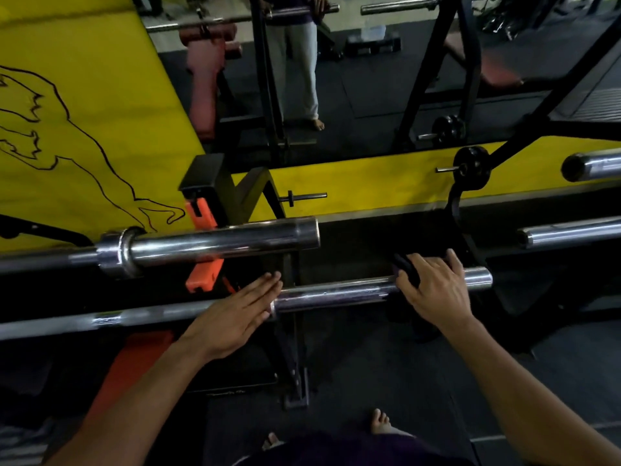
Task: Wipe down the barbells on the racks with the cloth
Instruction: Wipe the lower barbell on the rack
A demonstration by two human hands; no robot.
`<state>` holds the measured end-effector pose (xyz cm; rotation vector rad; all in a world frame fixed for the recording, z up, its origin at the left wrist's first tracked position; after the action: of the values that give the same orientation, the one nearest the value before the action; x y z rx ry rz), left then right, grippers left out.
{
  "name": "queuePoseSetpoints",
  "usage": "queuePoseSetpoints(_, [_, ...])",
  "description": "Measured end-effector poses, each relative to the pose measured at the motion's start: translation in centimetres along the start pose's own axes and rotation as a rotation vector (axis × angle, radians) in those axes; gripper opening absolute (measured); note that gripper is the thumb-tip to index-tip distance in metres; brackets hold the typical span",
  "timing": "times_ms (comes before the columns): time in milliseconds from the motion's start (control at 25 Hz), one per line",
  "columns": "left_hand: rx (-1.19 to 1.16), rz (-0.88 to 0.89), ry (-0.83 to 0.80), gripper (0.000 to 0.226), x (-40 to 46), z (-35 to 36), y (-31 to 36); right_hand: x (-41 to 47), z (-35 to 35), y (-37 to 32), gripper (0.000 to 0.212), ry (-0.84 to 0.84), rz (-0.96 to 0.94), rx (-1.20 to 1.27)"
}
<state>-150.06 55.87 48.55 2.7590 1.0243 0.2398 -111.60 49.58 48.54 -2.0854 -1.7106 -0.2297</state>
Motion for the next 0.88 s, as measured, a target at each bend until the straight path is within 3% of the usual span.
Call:
queuePoseSetpoints(160, [-0.039,0.029,-0.015,0.060,0.0,0.5,-0.6,3.0,-0.4,-1.8,0.040,-0.325,0.267,-0.068])
queuePoseSetpoints(280, [-0.084,0.045,-0.025,0.062,-0.3,1.0,-0.9,4.5,0.8,-6.7,0.049,-0.488,0.295,-0.089])
queuePoseSetpoints(360, [-0.126,0.060,-0.014,0.062,-0.2,0.9,-1.1,3.0,1.9,-10.3,0.047,-0.417,0.178,-0.086])
queuePoseSetpoints(440, [-0.170,0.070,0.006,0.062,-0.3,0.9,-1.1,-0.4,2.2,-12.5,0.043,-0.208,0.004,-0.031])
queuePoseSetpoints(600, [-0.180,0.068,0.003,0.060,-0.2,0.8,-1.1,-5.8,1.4,-8.2,0.052,0.030,-0.226,0.030])
queuePoseSetpoints(680, [-0.164,0.074,0.003,0.059,-0.2,0.8,-1.1,-5.7,0.6,-5.1,0.053,0.047,-0.141,-0.032])
queuePoseSetpoints(760, [-0.147,0.086,0.012,0.058,-0.2,0.8,-1.1,-2.5,-0.3,-3.8,0.050,-0.008,0.070,-0.073])
queuePoseSetpoints(880, [-0.173,0.085,-0.010,0.058,-0.1,0.7,-1.2,3.5,0.0,-5.6,0.057,-0.439,0.343,-0.112])
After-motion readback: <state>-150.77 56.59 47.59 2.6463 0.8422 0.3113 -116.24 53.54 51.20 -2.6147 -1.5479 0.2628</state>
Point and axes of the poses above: each hand's wrist, its own x-axis towards the middle knuckle, its own z-axis out of the palm, y = z × x, the point moved 3 cm from there along x, towards the middle knuckle, and after that the axes turned 8 degrees about y, right-handed, at the moved point
